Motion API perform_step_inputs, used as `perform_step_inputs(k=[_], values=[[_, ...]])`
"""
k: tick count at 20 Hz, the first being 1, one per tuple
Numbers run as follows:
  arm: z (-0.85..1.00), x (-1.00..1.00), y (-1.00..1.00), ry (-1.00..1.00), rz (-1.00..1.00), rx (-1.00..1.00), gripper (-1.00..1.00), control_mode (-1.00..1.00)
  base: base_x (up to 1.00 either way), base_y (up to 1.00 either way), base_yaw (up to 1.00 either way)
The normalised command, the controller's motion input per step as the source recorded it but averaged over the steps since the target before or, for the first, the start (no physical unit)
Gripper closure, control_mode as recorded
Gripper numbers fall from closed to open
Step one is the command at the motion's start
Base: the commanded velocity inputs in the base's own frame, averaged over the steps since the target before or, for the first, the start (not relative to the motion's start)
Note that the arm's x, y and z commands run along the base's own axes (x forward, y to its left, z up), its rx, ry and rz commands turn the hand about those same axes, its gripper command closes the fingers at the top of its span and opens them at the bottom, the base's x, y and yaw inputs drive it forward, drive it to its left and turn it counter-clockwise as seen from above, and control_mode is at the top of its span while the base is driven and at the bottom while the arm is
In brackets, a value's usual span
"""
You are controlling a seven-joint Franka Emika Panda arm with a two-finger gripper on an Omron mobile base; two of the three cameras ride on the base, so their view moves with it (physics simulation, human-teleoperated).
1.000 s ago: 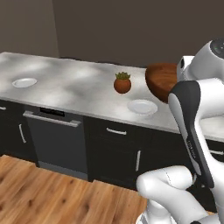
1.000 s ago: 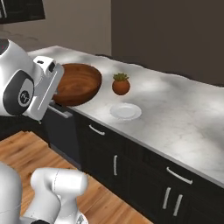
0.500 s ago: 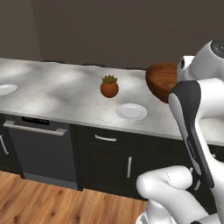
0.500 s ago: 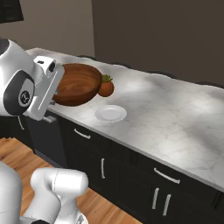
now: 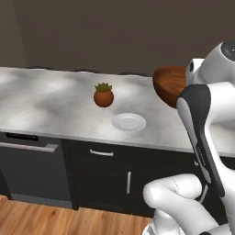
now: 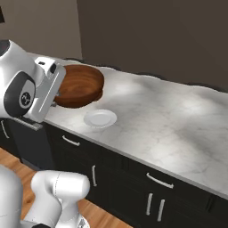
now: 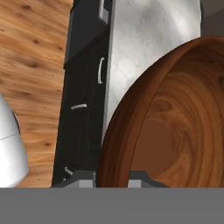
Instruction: Move the bowls from the cabinet to the plates on the dining table.
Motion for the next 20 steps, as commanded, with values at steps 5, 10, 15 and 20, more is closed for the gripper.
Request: perform_step_inputs(k=[5, 10, 15, 20], values=[[0.0, 0.0, 0.0, 0.0, 0.0, 0.0, 1.0, 1.0, 0.28, 0.19, -0.13], [0.0, 0.0, 0.0, 0.0, 0.0, 0.0, 1.0, 1.0, 0.26, 0.34, -0.11], [0.0, 0.0, 0.0, 0.0, 0.0, 0.0, 1.0, 1.0, 0.29, 0.42, -0.07], [0.0, 0.0, 0.0, 0.0, 0.0, 0.0, 1.0, 1.0, 0.37, 0.25, -0.08]])
